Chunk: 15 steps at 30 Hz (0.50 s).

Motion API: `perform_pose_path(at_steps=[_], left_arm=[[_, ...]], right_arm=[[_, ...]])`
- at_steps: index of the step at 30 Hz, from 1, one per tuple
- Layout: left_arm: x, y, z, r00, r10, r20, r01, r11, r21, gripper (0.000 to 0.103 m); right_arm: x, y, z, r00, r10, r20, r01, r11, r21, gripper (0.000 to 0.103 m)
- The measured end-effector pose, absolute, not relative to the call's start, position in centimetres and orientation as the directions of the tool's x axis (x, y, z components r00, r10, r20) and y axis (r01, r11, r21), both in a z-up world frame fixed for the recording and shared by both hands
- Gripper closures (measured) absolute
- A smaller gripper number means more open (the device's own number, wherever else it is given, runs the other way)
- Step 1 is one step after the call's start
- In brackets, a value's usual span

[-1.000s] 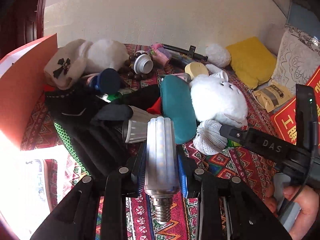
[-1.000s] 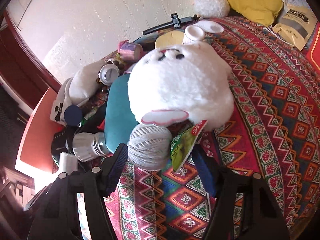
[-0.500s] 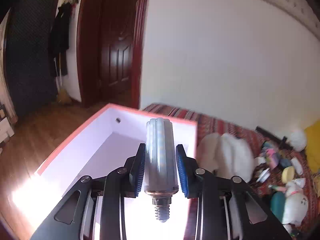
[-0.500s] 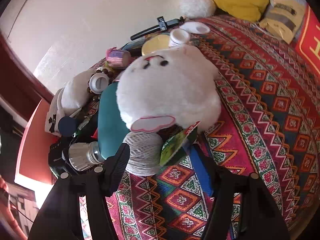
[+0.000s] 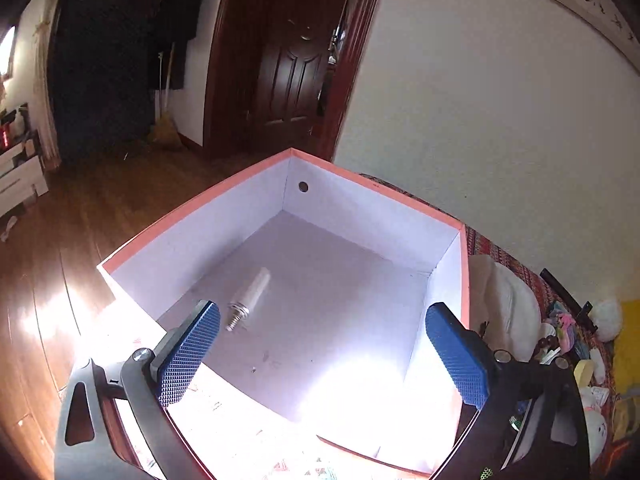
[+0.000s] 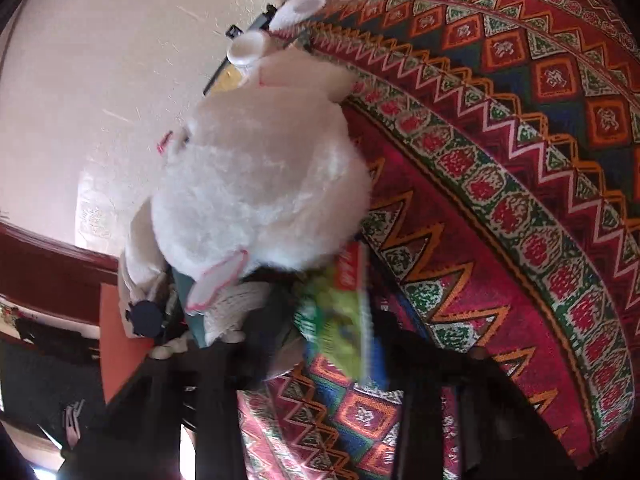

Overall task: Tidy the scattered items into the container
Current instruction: 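Drop the bulb into the pink box with the left gripper while the right drops the green bag in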

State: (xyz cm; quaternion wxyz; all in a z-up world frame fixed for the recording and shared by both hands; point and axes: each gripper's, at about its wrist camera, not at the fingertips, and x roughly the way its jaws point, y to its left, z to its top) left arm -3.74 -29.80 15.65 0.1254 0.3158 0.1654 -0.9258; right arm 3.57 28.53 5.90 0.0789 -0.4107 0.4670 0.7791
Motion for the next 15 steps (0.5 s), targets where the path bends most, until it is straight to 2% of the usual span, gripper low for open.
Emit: perform_pose_path(at_steps=[5, 9, 13, 15], left_arm=[[-3.0, -30.4, 14.9, -0.751, -0.134, -0.647, 0.359, -0.905, -0.230, 0.000], [-3.4, -31.0, 14.8, -0.726, -0.214, -0.653, 0.403, -0.902, -0.153, 0.000], [-3.8, -32.3, 13.9, -0.656, -0.293, -0.695, 0.486, -0.869, -0.093, 0.000], [-3.6, -33.5, 13.6, -0.635, -0.310, -0.707, 0.528, -0.843, -0.104, 0.000]], right_arm=[[4.6, 28.2, 7.4, -0.681, -0.244, -0.690, -0.472, -0.575, 0.669, 0.083], [6.2, 27.5, 10.1, -0.732, -0.229, -0.641, -0.409, -0.604, 0.684, 0.084], [8.7, 25.8, 14.5, -0.818, -0.188, -0.544, -0.301, -0.665, 0.683, 0.084], [8.5, 23.8, 16.7, -0.857, -0.233, -0.459, -0.204, -0.664, 0.720, 0.085]])
